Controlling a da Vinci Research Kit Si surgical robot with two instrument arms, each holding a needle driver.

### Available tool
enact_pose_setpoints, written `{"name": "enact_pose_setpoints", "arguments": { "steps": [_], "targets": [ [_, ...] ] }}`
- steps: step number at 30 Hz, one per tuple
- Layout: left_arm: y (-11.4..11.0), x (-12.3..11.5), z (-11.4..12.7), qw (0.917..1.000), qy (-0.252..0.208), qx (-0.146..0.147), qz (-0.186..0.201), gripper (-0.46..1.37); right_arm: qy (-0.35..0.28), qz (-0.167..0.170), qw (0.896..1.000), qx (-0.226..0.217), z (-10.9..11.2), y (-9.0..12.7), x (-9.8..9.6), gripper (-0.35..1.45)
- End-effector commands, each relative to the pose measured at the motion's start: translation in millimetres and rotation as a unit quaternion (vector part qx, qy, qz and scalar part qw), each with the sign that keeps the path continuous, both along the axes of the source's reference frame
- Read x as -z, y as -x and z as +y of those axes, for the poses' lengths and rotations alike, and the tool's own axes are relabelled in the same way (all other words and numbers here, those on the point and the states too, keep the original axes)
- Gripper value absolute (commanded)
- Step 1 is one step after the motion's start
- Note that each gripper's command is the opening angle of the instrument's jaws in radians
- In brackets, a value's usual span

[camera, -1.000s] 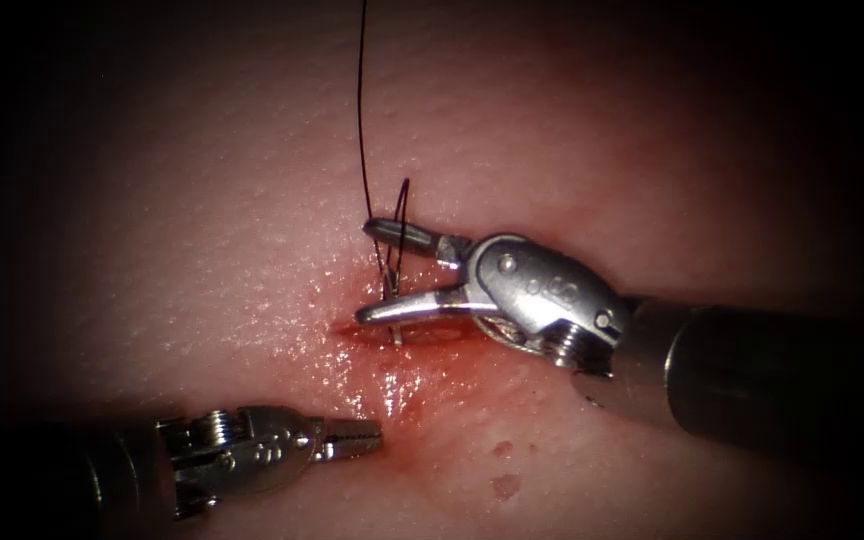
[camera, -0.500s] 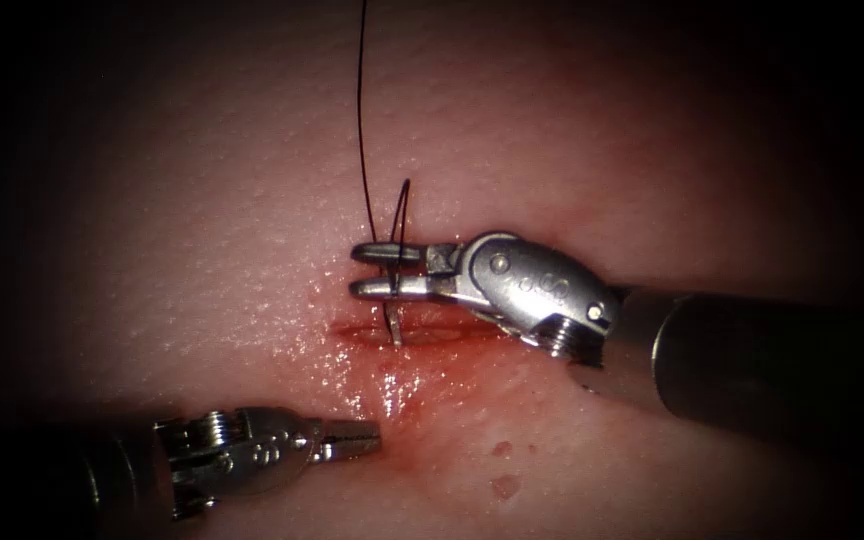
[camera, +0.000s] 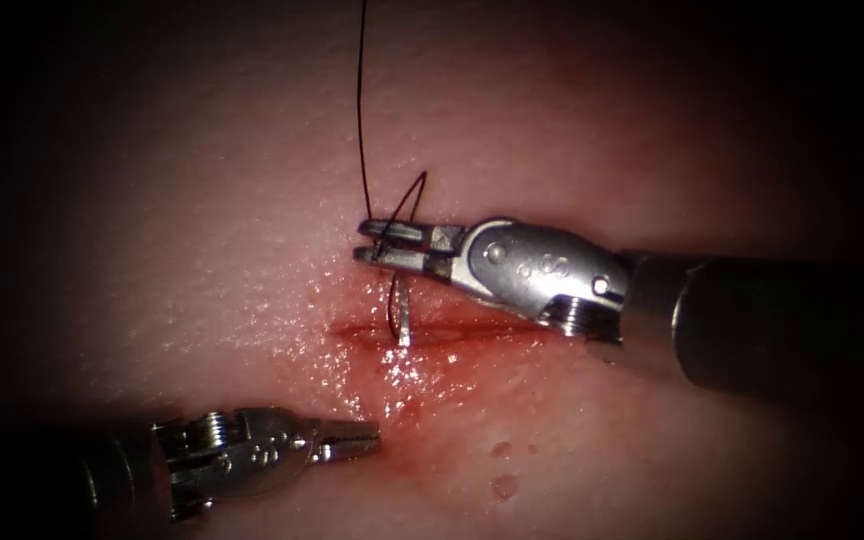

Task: Wound Closure
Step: Throw the needle through the skin below the wound with the right tool

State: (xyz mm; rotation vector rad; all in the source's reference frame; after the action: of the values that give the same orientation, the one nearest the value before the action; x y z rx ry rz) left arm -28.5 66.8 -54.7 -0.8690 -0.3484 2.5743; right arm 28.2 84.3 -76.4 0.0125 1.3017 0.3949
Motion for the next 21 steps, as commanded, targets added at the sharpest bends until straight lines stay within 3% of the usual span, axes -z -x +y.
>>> {"name": "enact_pose_setpoints", "arguments": {
  "steps": [1,7,21],
  "targets": [
    [0.0,0.0,0.0,1.0,-0.002,-0.002,-0.001,-0.35,0.0,-0.01,1.0,-0.008,-0.1,-0.1,0.2,-0.35],
    [-0.2,0.3,-0.2,1.0,-0.004,0.0,0.0,-0.35,0.019,-0.03,0.998,-0.049,-1.2,0.0,0.3,-0.35],
    [-1.4,1.2,-0.2,1.0,0.002,0.001,0.003,-0.35,0.023,-0.008,0.999,-0.033,-3.2,-1.0,-0.5,-0.35]
  ]
}}
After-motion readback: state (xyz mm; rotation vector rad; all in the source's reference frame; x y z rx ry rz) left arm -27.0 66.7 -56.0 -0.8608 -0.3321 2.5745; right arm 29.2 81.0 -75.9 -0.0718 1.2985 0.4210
